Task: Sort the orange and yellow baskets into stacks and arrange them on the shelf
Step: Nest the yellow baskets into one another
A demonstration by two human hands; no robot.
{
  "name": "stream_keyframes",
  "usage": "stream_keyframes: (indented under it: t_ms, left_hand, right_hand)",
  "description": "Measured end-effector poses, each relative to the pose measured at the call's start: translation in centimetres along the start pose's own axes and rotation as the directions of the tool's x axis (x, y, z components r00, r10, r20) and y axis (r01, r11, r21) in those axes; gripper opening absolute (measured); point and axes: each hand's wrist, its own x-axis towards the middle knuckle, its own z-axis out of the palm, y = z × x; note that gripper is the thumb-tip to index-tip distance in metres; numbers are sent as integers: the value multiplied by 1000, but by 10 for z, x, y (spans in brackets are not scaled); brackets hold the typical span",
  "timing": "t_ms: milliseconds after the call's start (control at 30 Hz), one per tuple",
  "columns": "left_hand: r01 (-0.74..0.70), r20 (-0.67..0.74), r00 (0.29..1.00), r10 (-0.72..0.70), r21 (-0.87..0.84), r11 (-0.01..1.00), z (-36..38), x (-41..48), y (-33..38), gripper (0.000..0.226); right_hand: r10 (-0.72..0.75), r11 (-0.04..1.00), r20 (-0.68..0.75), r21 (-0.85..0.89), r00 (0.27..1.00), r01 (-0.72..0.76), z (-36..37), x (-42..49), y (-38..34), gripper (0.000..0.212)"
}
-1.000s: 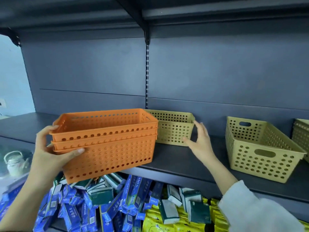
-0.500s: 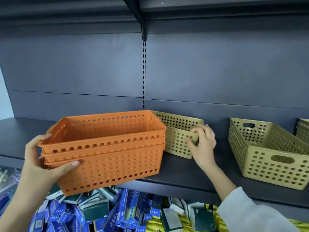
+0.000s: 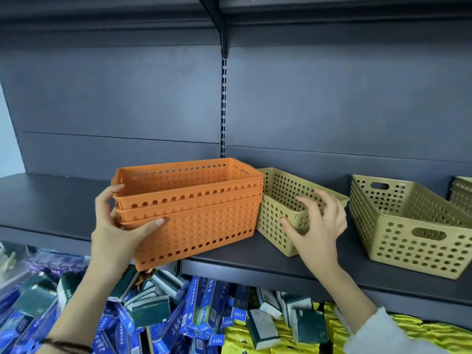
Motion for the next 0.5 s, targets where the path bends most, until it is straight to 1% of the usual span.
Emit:
stream_keyframes:
  t_ms: [67, 167, 267, 400, 467, 500]
  left_hand:
    - [-7, -15, 1000, 8, 30, 1000, 5, 2, -3, 85]
    - [-7, -45, 999, 9, 40, 999, 8, 5, -8, 86]
    - [-24, -82, 996, 30, 72, 997, 14, 8, -11, 84]
    - [-12, -145, 989, 30, 126, 992, 31, 23, -18, 81]
    - [-32, -147, 988, 55, 158, 987, 40, 37, -25, 86]
    - [-58, -123, 989, 79, 166, 984, 45, 43, -30, 91]
  right_hand:
    - [83, 996, 28, -13, 996, -83, -1, 2, 4, 51]
    - [122, 990, 58, 63, 991, -125, -2, 3, 8, 43]
    - [78, 991, 9, 110, 997, -79, -3, 3, 10, 40]
    - [44, 995, -41, 92, 998, -40, -6, 2, 9, 40]
    - [17, 997, -54, 81, 998, -13, -9, 4, 10, 40]
    - [11, 997, -61, 81, 998, -6, -12, 5, 10, 39]
